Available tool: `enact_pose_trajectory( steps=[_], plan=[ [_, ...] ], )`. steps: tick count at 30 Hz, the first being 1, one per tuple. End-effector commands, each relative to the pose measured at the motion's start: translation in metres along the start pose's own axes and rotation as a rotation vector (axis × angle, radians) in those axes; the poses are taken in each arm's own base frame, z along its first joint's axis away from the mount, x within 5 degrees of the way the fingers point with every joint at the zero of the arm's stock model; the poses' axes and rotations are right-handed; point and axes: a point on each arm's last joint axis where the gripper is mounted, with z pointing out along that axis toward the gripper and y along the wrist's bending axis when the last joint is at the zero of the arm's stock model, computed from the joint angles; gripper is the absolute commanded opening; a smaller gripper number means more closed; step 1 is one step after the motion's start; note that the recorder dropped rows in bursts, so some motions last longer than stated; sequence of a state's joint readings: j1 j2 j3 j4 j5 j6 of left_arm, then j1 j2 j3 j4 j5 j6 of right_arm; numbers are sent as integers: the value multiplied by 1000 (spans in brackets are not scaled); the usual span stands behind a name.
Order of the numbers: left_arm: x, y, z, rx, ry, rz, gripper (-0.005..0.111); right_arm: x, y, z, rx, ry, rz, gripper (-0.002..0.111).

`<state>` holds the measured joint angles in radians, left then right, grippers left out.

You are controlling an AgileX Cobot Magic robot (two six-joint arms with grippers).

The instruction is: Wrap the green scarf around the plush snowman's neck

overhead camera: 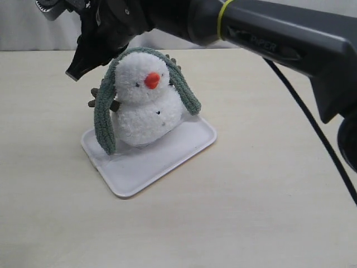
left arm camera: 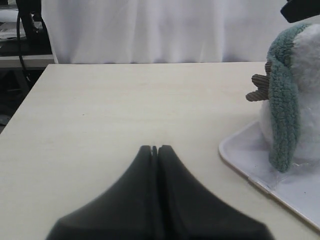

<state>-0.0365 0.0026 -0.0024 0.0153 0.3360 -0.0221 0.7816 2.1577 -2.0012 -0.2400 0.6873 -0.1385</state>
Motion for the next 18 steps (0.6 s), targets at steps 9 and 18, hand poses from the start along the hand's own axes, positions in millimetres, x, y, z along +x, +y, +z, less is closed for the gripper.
enact_pose_trajectory(
  steps=[9,18],
  plan=[
    [0,0,0,-1,-13,-8,0,23,-6,27,78,120,52,29],
    [0,0,0,-1,-13,-8,0,48,5,24,-31,394,-65,29]
  ],
)
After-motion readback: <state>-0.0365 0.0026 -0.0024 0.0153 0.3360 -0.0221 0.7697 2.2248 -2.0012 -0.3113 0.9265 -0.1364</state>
